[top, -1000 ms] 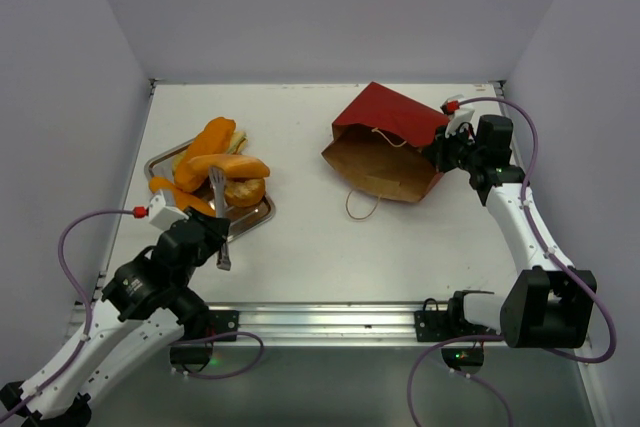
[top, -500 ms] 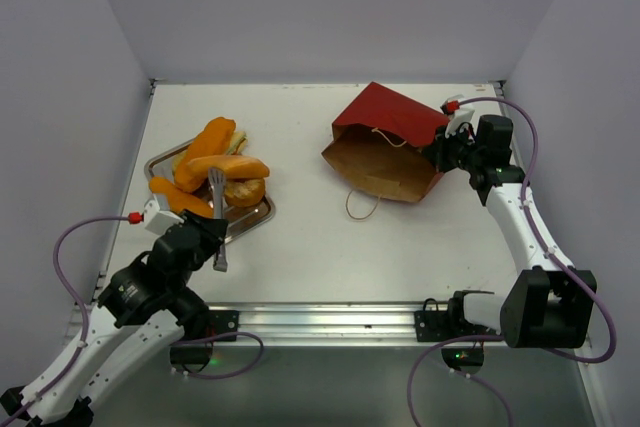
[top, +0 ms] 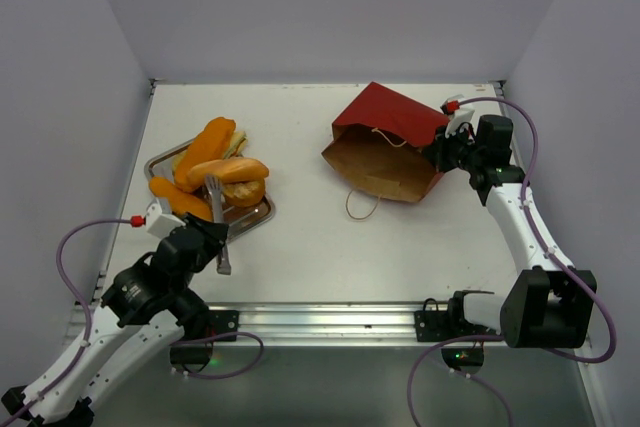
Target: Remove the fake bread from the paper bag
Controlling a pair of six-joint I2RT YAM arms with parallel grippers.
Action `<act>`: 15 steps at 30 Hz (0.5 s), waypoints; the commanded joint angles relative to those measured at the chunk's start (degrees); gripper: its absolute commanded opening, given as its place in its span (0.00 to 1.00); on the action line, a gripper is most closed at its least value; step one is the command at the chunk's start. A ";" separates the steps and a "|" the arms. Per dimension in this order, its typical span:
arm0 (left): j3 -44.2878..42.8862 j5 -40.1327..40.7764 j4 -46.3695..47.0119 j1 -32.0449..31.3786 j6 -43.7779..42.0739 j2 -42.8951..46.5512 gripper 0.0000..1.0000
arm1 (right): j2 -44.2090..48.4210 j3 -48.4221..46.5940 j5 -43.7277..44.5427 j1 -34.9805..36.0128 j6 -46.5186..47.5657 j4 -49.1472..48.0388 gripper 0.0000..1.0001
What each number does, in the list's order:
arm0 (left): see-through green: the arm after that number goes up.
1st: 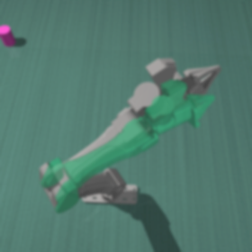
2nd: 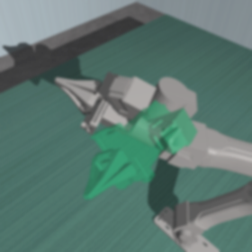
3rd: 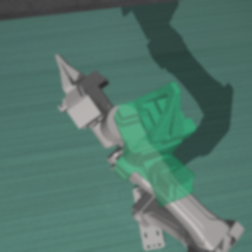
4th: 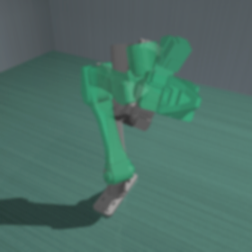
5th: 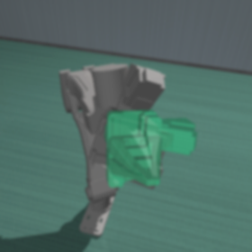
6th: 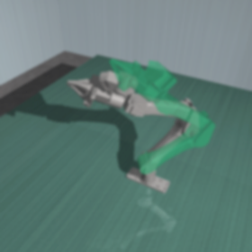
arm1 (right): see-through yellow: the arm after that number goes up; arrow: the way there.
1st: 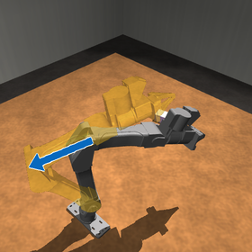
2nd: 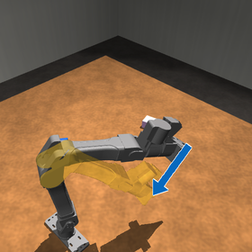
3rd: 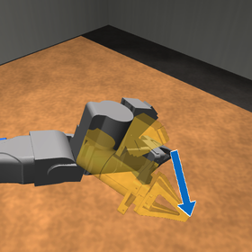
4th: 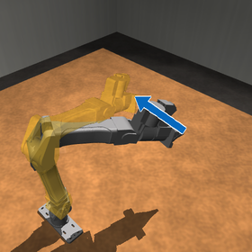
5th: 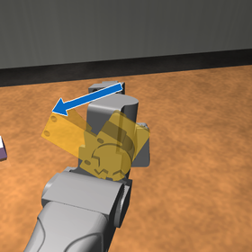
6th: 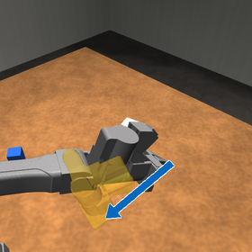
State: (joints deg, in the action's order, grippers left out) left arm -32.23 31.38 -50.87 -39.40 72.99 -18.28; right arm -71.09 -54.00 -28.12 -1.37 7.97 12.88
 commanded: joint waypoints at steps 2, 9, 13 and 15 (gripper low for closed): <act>-0.03 2.81 -0.02 0.20 1.98 0.88 0.41 | 0.87 -0.14 -1.33 -0.13 0.12 -0.84 0.00; -0.03 2.46 -0.54 0.20 2.07 1.85 0.43 | 0.78 -0.14 -1.15 -0.13 0.12 -0.93 0.00; -0.03 2.46 -0.89 0.20 2.15 2.72 0.46 | 0.69 -0.14 -1.24 -0.13 0.12 -0.84 0.00; -0.11 2.55 -1.07 0.20 2.24 2.90 0.46 | 0.78 -0.14 -1.15 -0.13 0.12 -0.93 0.00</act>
State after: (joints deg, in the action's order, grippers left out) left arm -32.23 31.35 -52.03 -39.40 73.49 -15.97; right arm -71.09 -54.00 -28.10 -1.37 7.94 12.88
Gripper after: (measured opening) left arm 0.461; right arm 0.014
